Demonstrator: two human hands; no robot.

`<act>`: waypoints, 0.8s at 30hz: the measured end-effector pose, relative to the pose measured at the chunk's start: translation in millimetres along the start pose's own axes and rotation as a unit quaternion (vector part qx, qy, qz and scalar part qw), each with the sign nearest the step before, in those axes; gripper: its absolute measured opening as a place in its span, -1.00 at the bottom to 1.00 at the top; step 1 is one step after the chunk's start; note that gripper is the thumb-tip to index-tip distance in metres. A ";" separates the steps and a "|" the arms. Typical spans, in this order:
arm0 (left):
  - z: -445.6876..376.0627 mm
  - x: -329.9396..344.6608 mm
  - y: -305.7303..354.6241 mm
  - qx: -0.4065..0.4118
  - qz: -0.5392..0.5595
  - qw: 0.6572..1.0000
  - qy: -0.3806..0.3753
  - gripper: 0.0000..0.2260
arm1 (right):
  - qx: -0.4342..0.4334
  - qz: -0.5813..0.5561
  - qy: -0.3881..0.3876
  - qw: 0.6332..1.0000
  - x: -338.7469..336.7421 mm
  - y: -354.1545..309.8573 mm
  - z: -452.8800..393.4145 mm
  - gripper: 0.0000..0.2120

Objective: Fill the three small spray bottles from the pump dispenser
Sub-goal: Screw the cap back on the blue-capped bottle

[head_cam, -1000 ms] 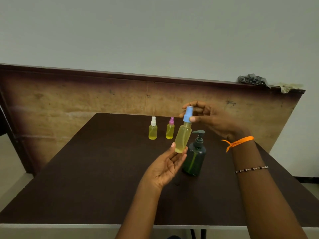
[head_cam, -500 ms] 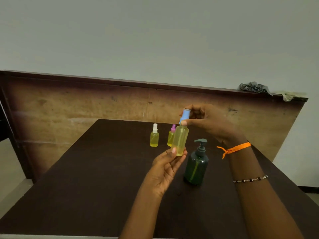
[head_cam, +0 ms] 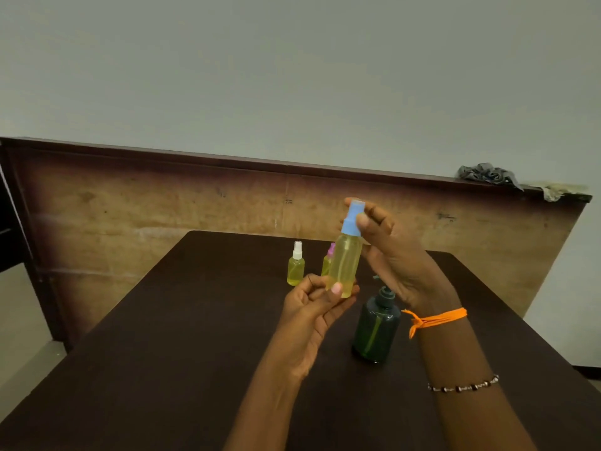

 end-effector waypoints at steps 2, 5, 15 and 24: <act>0.7 -0.4 3.2 -0.004 0.000 1.000 -0.012 -0.74 | 0.013 -0.080 -0.060 0.995 1.3 -0.6 5.1 -0.44; 2.1 -0.8 6.3 -0.003 -0.023 1.000 -0.011 -0.71 | 0.018 -0.087 -0.039 0.995 1.6 0.0 5.6 -0.49; 0.9 -2.0 6.7 -0.019 -0.027 0.999 -0.020 -0.73 | 0.009 -0.136 -0.070 0.988 -2.9 1.1 6.4 -0.47; 4.3 -1.0 7.8 -0.050 -0.053 0.996 -0.055 -0.72 | -0.006 -0.110 -0.023 0.994 -2.8 0.4 7.5 -0.52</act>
Point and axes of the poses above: each hand's wrist, its own z-axis away from the middle knuckle, its own x-axis out of the palm, y = z × x, the point moved 1 cm from there along -z, towards the middle knuckle, and after that the axes turned 13 degrees about -x, right-handed, at the moved point
